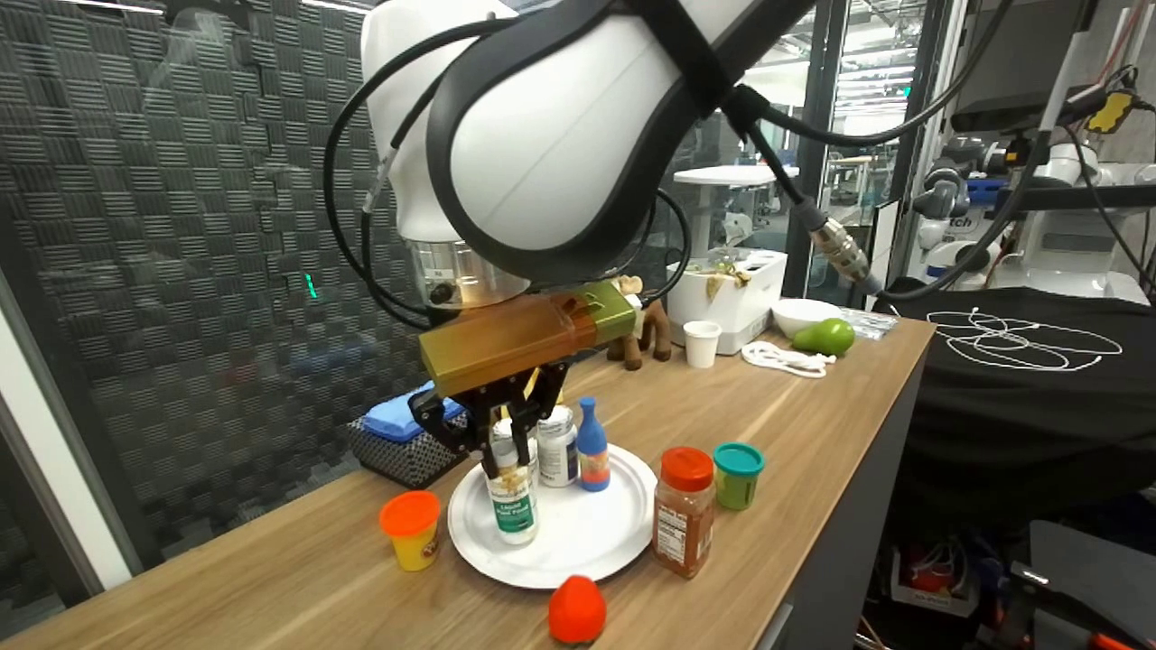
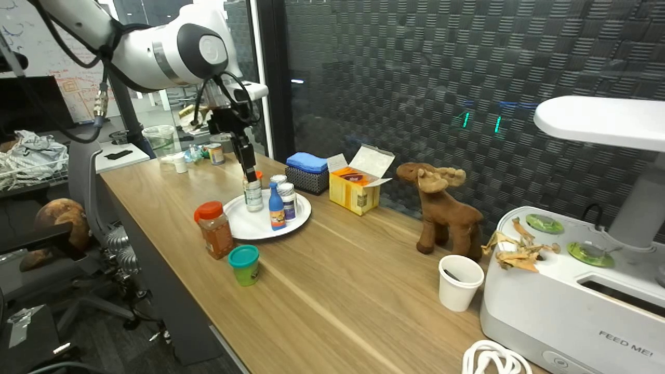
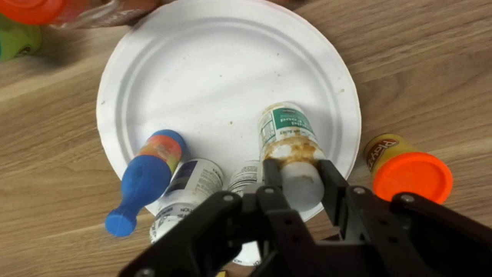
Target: Put all the bottles and the orange plushie surrounding the white plate on the white plate
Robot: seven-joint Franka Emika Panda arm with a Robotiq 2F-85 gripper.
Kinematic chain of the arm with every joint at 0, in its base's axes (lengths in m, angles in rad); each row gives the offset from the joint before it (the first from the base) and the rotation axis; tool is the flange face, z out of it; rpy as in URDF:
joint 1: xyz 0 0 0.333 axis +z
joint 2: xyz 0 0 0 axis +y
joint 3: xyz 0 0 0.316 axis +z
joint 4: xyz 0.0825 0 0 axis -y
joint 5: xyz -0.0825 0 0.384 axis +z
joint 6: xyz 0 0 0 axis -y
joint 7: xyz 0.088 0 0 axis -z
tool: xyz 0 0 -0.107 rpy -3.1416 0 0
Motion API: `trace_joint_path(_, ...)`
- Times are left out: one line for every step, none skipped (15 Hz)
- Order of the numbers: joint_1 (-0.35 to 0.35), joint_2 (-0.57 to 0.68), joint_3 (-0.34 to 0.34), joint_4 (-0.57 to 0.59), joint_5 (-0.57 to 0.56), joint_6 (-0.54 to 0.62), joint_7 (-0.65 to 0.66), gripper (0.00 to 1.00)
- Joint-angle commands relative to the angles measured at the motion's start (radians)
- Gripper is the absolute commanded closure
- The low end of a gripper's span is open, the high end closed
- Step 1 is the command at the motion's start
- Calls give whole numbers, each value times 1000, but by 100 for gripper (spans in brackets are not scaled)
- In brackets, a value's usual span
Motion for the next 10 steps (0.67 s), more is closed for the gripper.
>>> trace_joint_path(-2,22,-1,37,33,6,24,88)
trace_joint_path(-3,24,-3,38,38,13,30,88)
trace_joint_path(-3,25,-5,39,43,22,40,88)
trace_joint_path(-4,24,-6,41,45,27,50,88)
trace_joint_path(-4,24,-6,44,47,30,55,88)
trace_joint_path(-3,22,-8,44,42,30,58,88)
trace_joint_path(-2,18,-9,42,37,28,55,53)
trace_joint_path(-1,14,-10,40,32,28,55,44)
trace_joint_path(0,8,-9,35,31,28,52,38)
trace_joint_path(2,-2,-10,28,23,29,51,31)
